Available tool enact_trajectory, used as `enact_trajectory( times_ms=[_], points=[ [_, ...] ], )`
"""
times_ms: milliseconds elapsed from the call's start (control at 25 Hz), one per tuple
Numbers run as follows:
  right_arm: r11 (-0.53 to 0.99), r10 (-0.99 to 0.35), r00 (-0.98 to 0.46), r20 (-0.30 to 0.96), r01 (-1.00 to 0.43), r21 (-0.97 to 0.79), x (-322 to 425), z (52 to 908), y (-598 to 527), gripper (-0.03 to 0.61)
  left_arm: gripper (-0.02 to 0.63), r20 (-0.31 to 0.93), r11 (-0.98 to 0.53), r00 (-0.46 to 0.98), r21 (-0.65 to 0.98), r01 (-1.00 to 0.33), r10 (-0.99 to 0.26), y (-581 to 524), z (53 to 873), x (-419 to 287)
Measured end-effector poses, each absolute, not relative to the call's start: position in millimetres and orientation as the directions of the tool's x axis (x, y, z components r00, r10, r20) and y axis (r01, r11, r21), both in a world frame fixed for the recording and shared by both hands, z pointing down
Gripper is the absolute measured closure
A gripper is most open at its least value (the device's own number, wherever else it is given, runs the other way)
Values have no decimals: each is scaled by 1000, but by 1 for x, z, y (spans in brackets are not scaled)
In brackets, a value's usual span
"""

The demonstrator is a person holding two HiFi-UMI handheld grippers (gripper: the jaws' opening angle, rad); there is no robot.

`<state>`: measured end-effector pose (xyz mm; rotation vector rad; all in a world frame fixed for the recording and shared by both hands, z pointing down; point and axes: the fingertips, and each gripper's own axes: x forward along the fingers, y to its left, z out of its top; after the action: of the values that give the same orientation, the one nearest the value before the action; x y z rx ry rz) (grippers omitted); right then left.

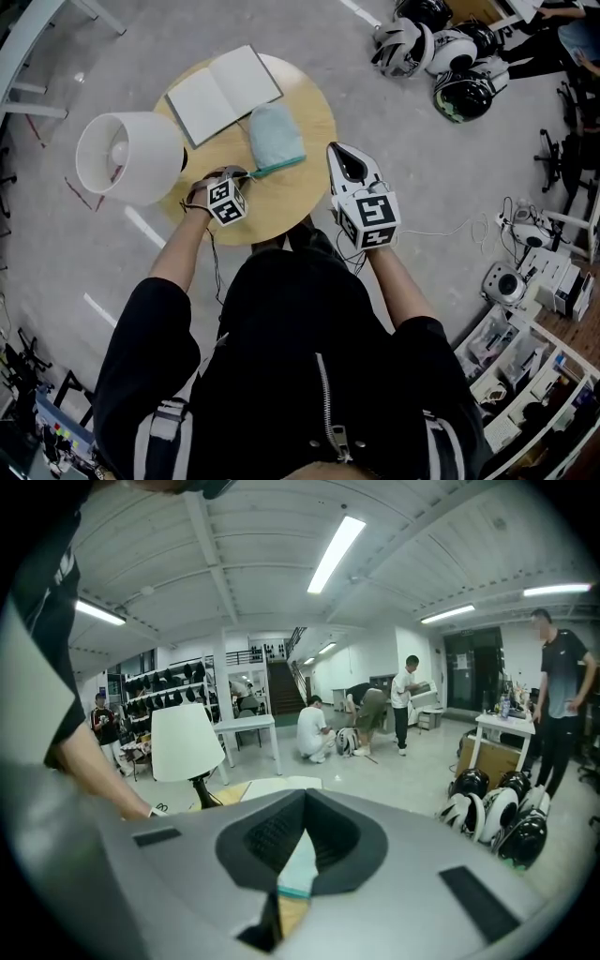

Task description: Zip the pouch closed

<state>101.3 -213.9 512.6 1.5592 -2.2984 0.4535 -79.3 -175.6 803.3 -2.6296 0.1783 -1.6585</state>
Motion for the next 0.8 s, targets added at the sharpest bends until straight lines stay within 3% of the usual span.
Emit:
enact_trajectory(
  times_ms=[320, 520, 800],
  points=[
    [400, -811, -399, 429, -912, -92, 93, 512, -220, 575, 592, 818, -976, 570, 57, -212, -76, -169, 761, -69],
    [447, -794, -448, 411, -888, -106, 77, 511, -222, 575, 594, 709, -930, 691, 143, -338, -142, -182, 708, -56],
    [514, -764, -519, 383, -849, -126, 56, 502, -224, 575, 594, 628, -917, 752, 148, -370, -201, -194, 646, -37]
  ],
)
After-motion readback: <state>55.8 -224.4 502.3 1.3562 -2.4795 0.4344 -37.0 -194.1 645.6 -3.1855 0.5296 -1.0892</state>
